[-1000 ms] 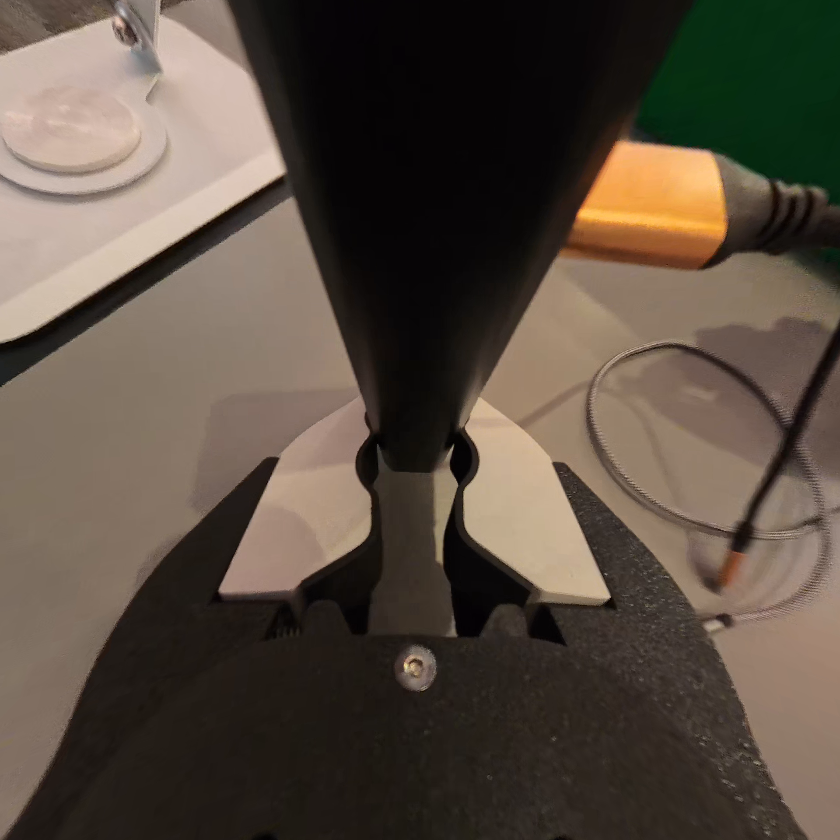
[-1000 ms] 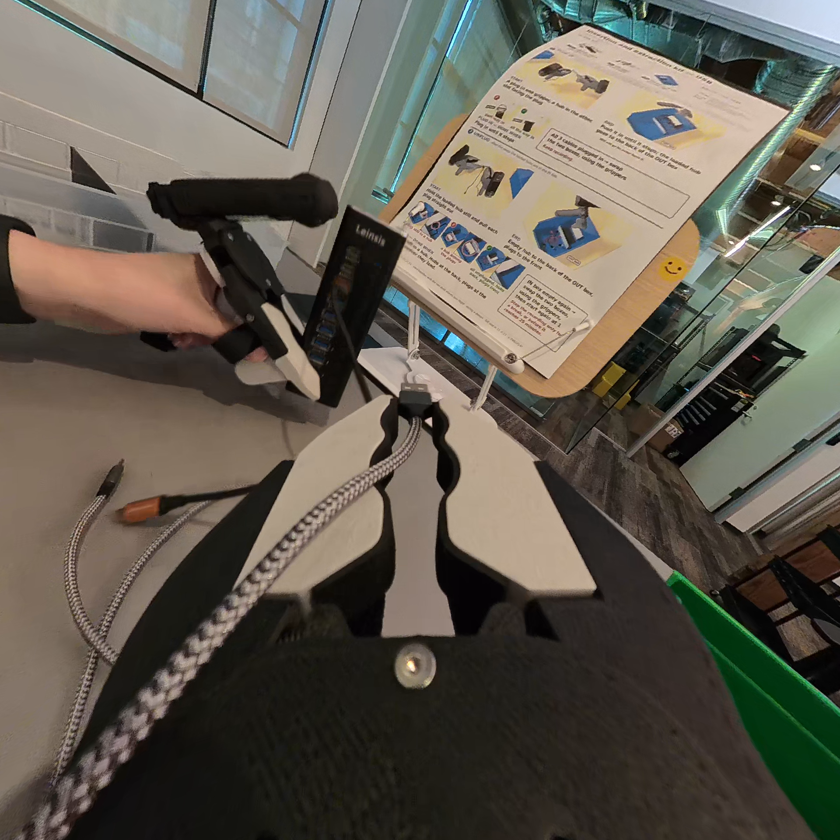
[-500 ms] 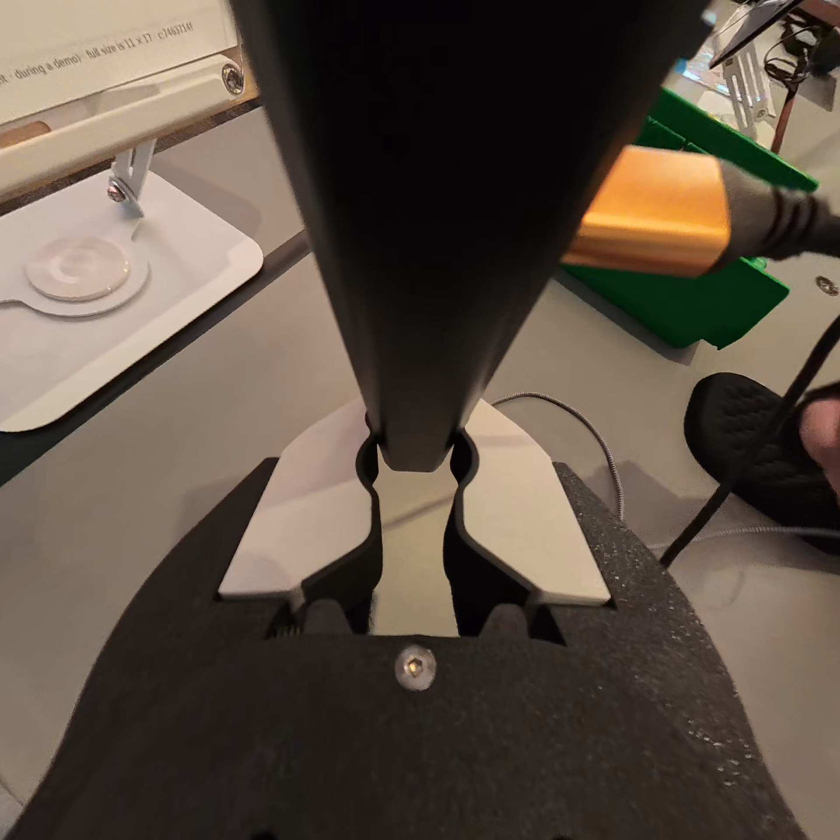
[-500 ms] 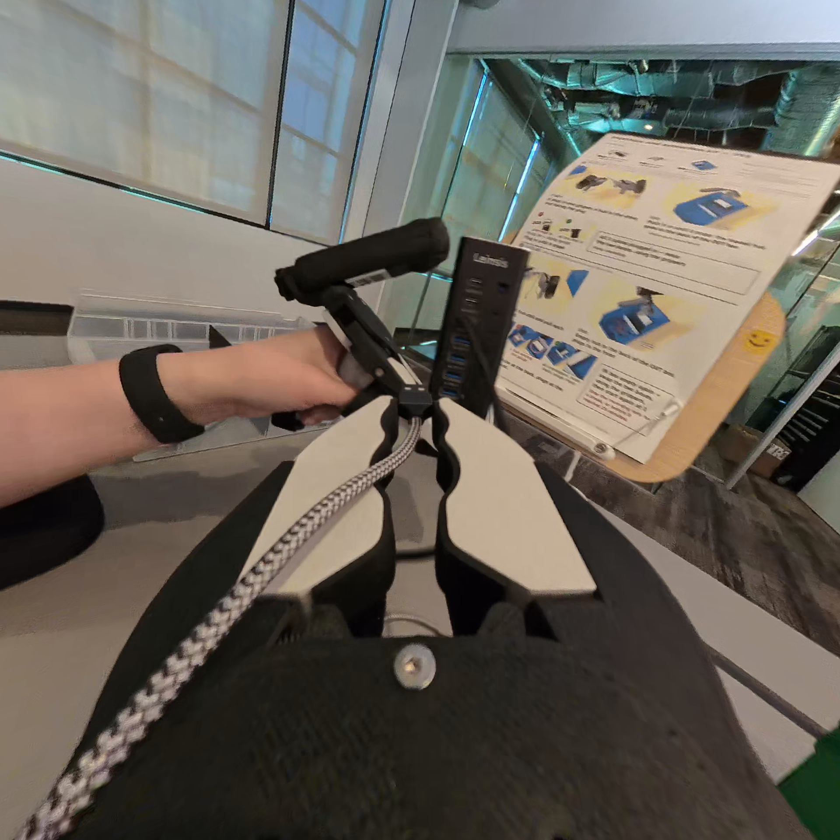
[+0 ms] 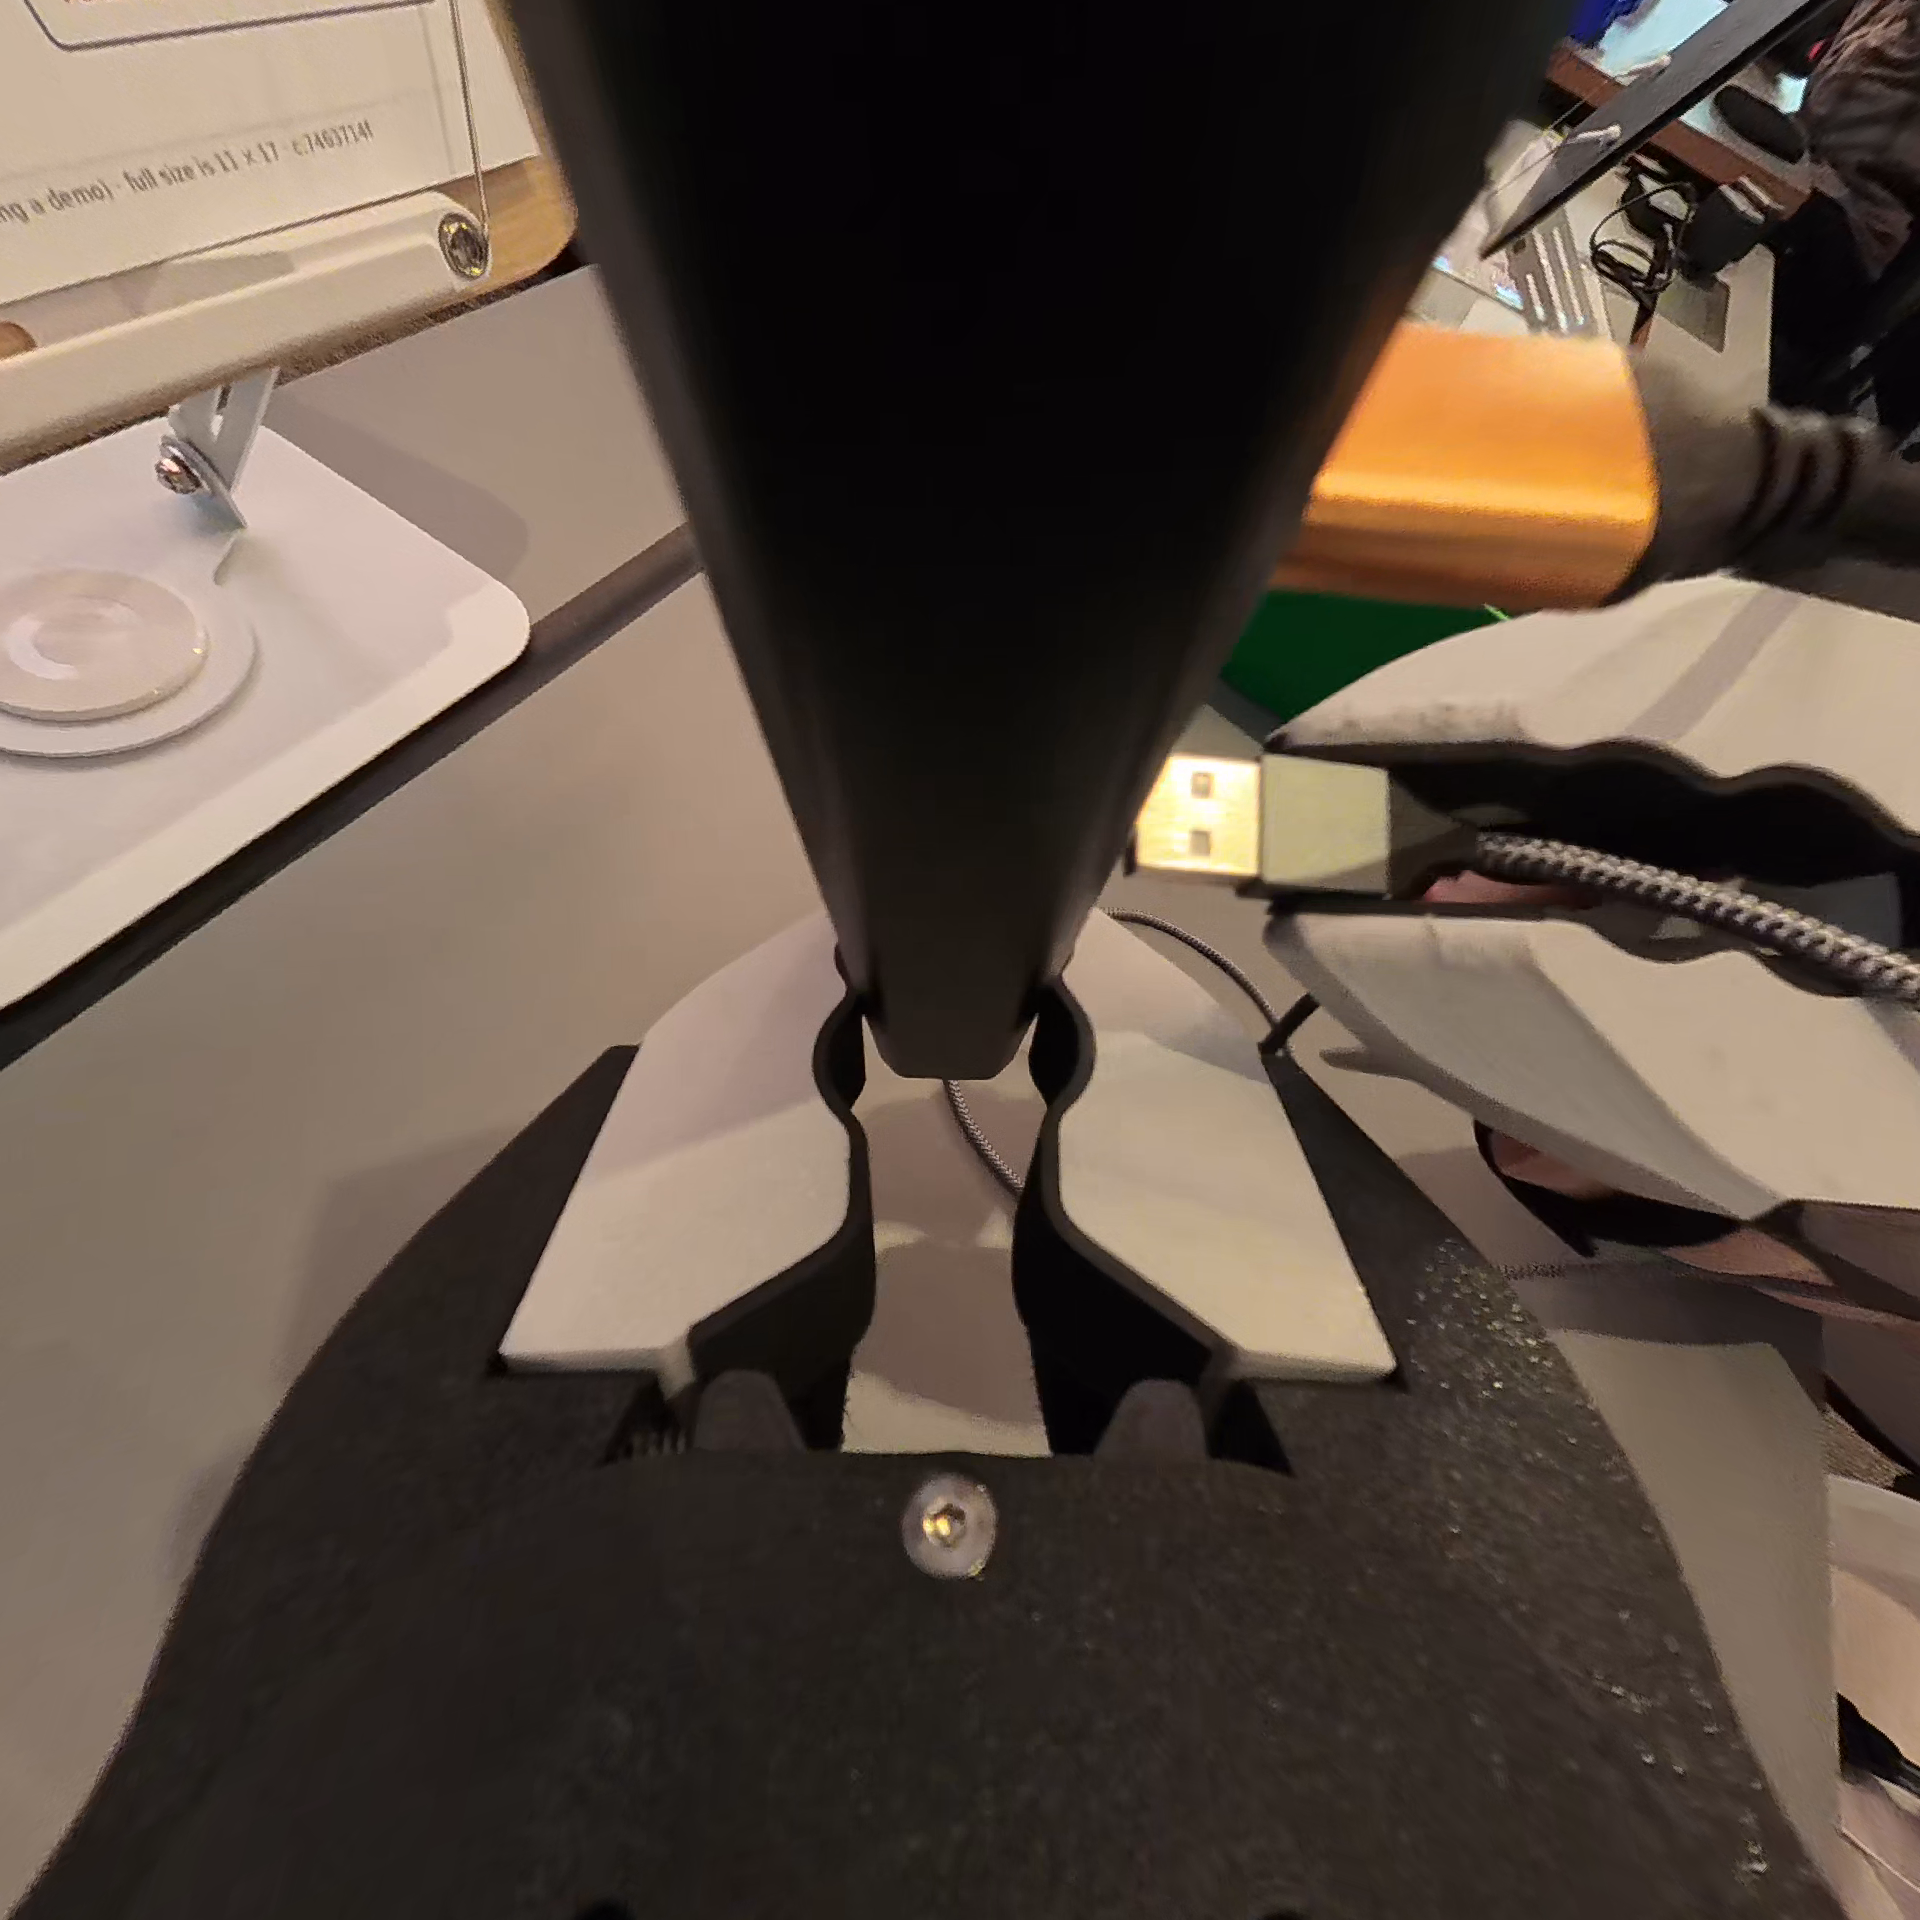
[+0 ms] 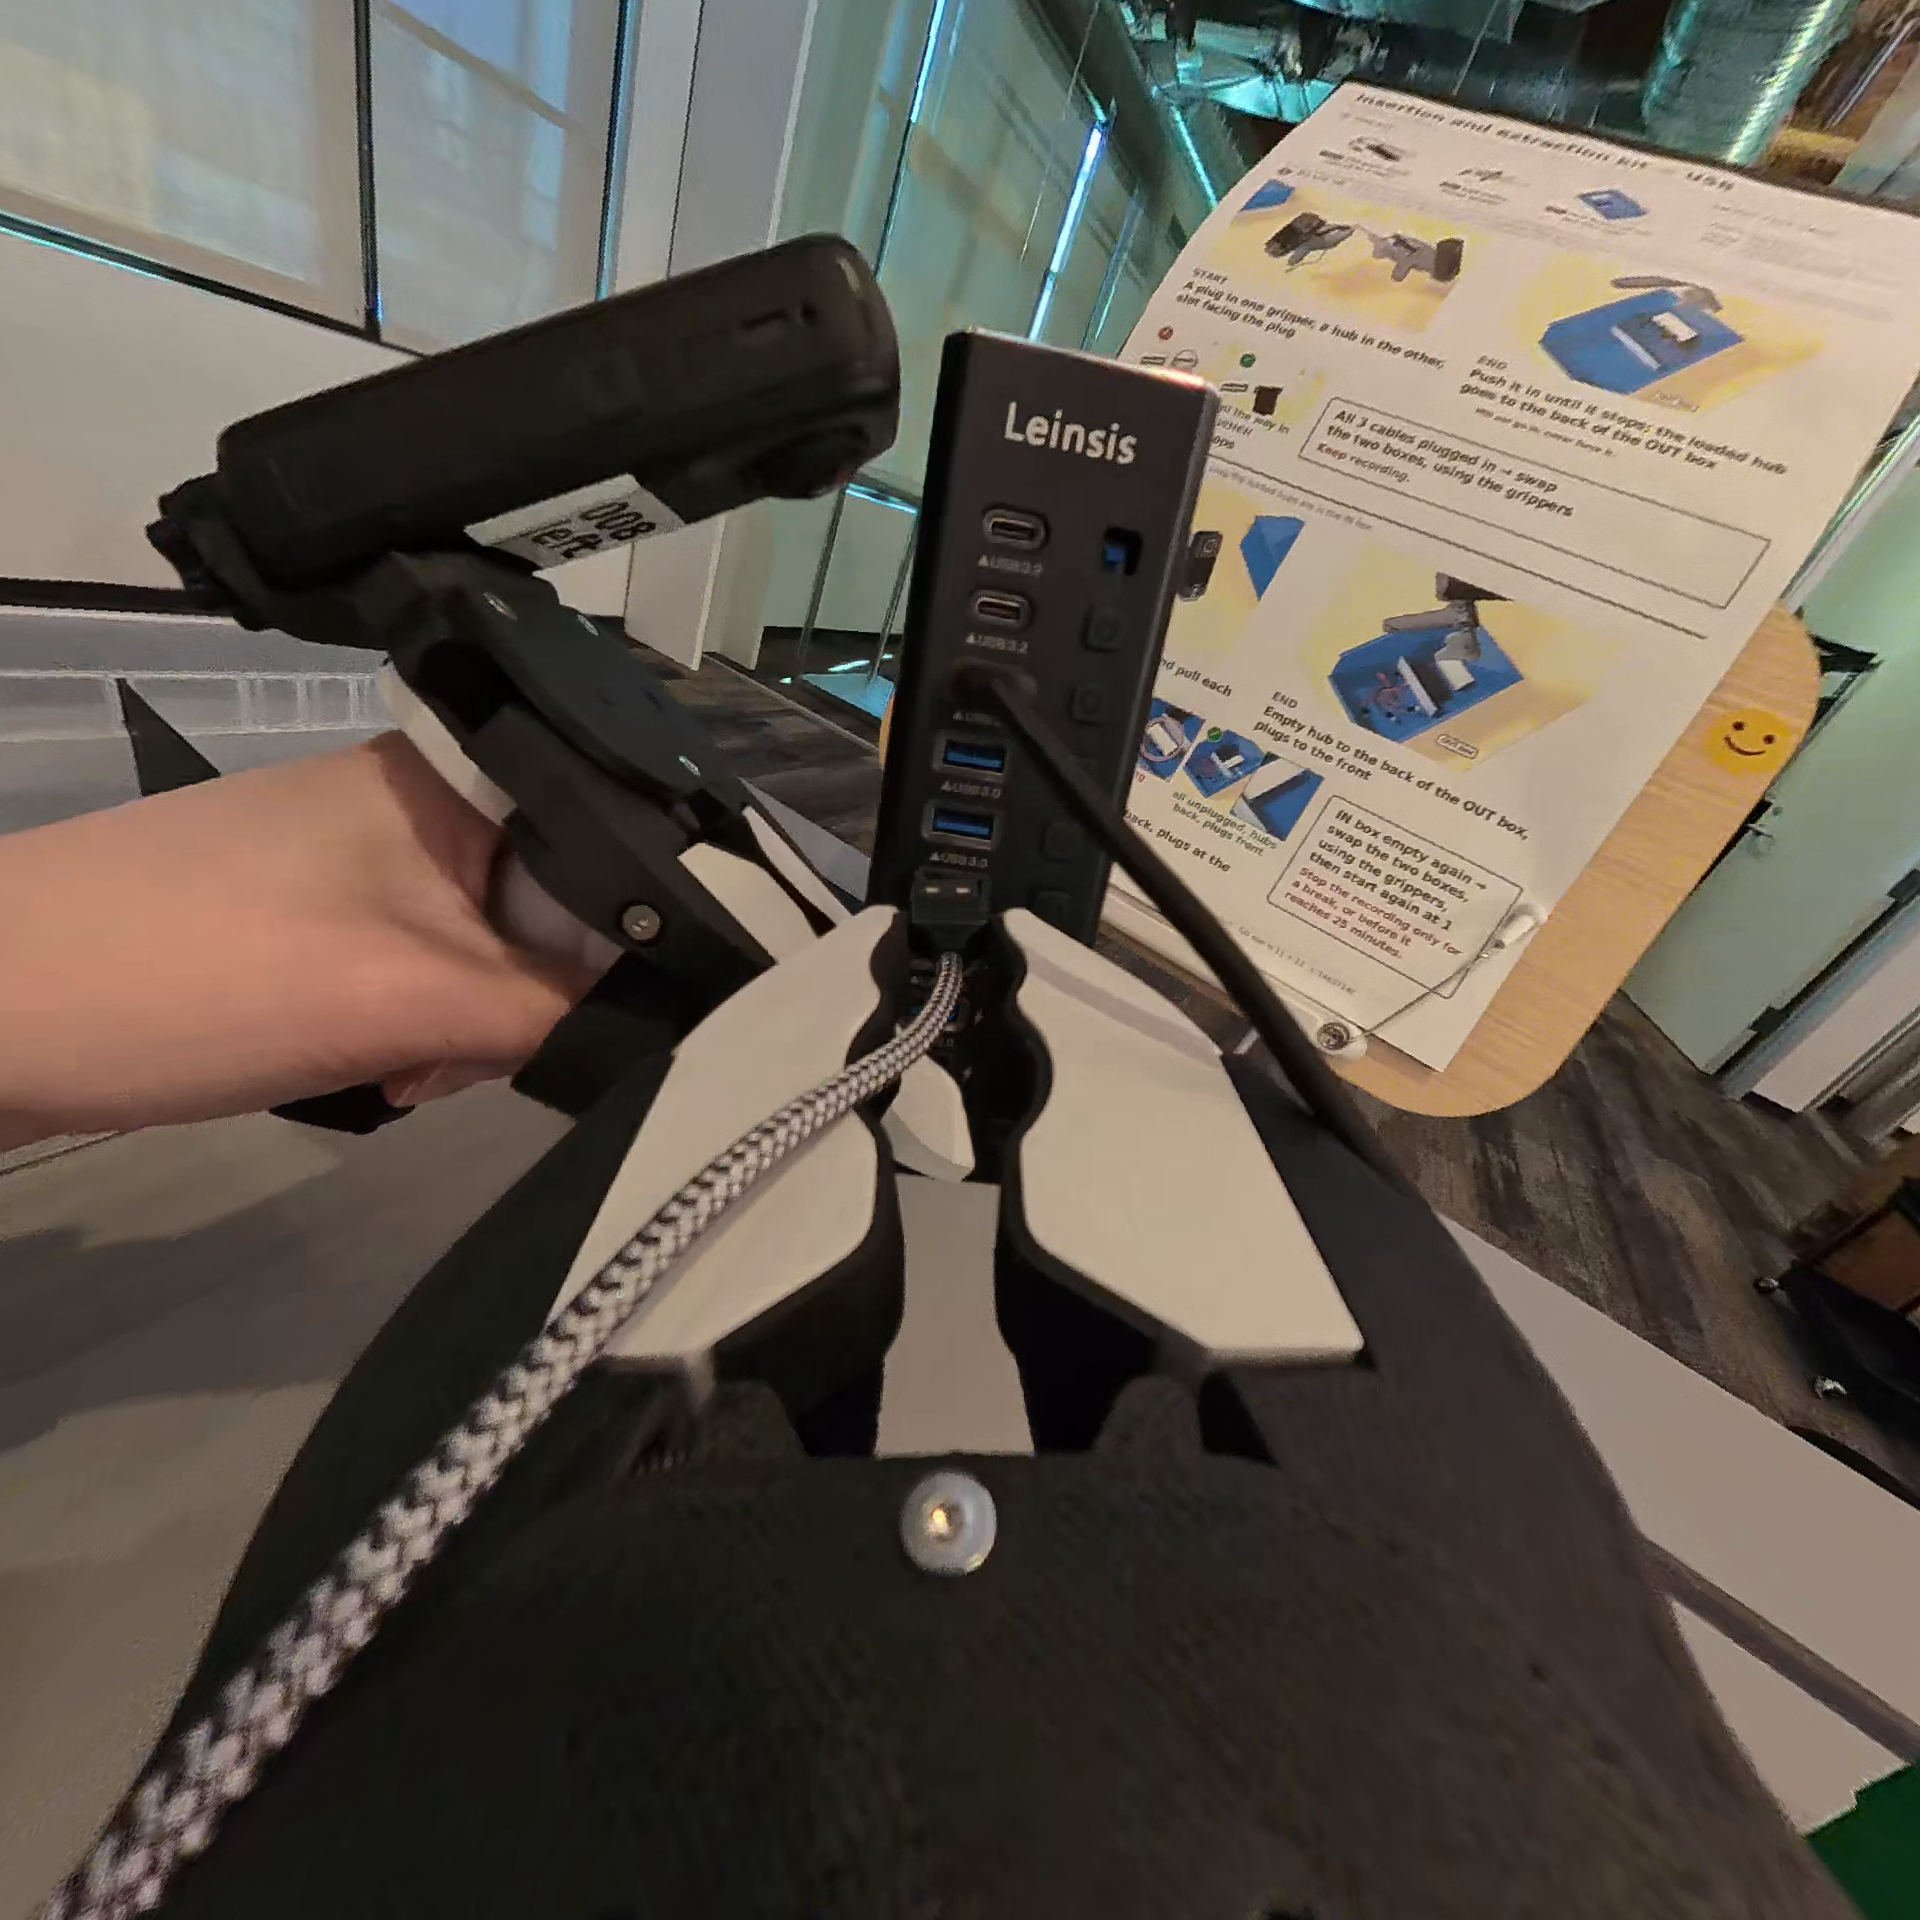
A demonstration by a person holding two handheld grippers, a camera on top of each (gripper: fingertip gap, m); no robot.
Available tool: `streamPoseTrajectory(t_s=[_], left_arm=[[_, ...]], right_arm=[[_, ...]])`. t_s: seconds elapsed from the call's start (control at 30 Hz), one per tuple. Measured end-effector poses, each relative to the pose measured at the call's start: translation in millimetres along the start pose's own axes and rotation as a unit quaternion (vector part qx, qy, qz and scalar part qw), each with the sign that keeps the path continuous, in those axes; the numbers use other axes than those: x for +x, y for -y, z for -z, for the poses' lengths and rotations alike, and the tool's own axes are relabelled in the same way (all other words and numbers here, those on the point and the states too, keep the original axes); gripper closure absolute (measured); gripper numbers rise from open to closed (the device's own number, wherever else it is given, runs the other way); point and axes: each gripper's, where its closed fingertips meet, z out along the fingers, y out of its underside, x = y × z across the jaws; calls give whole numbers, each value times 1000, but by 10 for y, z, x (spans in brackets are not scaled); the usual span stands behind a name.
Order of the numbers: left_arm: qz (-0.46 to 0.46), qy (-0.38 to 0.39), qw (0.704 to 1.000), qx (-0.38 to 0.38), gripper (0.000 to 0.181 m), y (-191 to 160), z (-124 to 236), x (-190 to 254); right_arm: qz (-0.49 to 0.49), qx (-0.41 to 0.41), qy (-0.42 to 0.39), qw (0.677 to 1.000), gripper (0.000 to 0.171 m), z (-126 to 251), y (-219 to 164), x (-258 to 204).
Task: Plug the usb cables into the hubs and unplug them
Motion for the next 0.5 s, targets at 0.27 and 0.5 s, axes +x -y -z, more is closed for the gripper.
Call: streamPoseTrajectory(t_s=[0.27, 0.5], left_arm=[[-27, -7, 1000, 6, 153, 22, -5, 19], [-45, 4, 999, 23, 153, 85, -11, 89]], right_arm=[[4, 5, 6, 1000, 157, -31, -17, 25], [-78, 19, 18, 997, 157, 10, 15, 83]])
